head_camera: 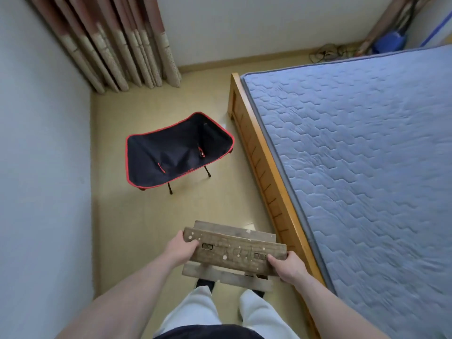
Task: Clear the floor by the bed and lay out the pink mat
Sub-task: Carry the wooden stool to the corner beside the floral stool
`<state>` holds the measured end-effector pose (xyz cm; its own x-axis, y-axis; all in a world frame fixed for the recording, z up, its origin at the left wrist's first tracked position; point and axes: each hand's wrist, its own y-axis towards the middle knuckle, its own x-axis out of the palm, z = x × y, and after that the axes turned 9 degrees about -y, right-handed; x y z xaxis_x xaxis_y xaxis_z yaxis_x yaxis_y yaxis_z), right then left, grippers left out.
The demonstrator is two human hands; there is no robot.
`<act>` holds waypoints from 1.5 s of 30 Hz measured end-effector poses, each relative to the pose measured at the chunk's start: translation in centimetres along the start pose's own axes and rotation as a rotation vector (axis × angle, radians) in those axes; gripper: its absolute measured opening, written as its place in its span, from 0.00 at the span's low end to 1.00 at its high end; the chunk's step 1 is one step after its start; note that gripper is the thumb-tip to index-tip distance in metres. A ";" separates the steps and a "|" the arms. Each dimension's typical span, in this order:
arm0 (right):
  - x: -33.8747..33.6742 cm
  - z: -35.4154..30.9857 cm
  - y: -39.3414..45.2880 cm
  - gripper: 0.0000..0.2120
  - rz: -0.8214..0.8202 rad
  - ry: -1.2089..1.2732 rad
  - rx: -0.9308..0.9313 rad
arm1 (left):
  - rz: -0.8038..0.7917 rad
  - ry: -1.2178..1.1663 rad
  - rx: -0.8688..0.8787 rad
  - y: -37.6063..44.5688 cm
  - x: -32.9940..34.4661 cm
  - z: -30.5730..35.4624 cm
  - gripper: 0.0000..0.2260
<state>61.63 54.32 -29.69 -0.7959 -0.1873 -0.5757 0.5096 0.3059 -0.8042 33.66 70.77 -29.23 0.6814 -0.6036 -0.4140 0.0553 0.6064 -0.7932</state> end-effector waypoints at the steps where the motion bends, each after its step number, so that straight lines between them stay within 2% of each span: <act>1: 0.8 0.8 -1.0 0.33 0.006 0.017 0.018 | -0.014 0.033 0.002 -0.4 -0.3 -0.1 0.18; 5: 3.0 4.1 -5.2 0.28 0.008 0.145 0.085 | -0.070 0.175 0.069 -1.9 0.2 0.3 0.18; 9: 4.6 8.3 -8.7 0.25 0.034 0.294 0.168 | -0.131 0.303 0.171 -3.7 2.9 1.7 0.12; 12: 5.7 12.6 -11.8 0.25 0.063 0.424 0.234 | -0.182 0.392 0.233 -5.8 6.2 2.8 0.14; 19: 9.2 26.7 -18.6 0.29 0.164 0.742 0.442 | -0.339 0.683 0.449 -14.3 18.4 4.0 0.23; 25: 12.7 42.0 -27.0 0.27 0.246 0.861 0.574 | -0.430 0.908 0.589 -24.7 31.9 0.4 0.37; 30: 15.7 52.5 -33.0 0.18 0.320 0.973 0.650 | -0.543 1.024 0.715 -33.8 41.4 -3.6 0.32; 36: 19.5 62.3 -38.8 0.14 0.381 1.134 0.757 | -0.659 1.185 0.848 -43.7 51.0 -7.5 0.27; 39: 21.3 66.0 -40.6 0.15 0.401 1.191 0.819 | -0.700 1.288 0.908 -46.5 55.9 -9.0 0.30; 42: 23.3 69.3 -41.5 0.20 0.409 1.234 0.890 | -0.726 1.367 0.944 -48.7 60.2 -10.5 0.34; 45: 25.0 73.4 -42.3 0.24 0.421 1.303 0.958 | -0.778 1.426 1.012 -52.8 65.0 -12.7 0.31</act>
<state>44.15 -31.86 -20.95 -0.0316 0.7539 -0.6563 0.3548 -0.6054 -0.7125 65.79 -7.07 -19.97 -0.6883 -0.4474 -0.5710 0.7101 -0.2546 -0.6565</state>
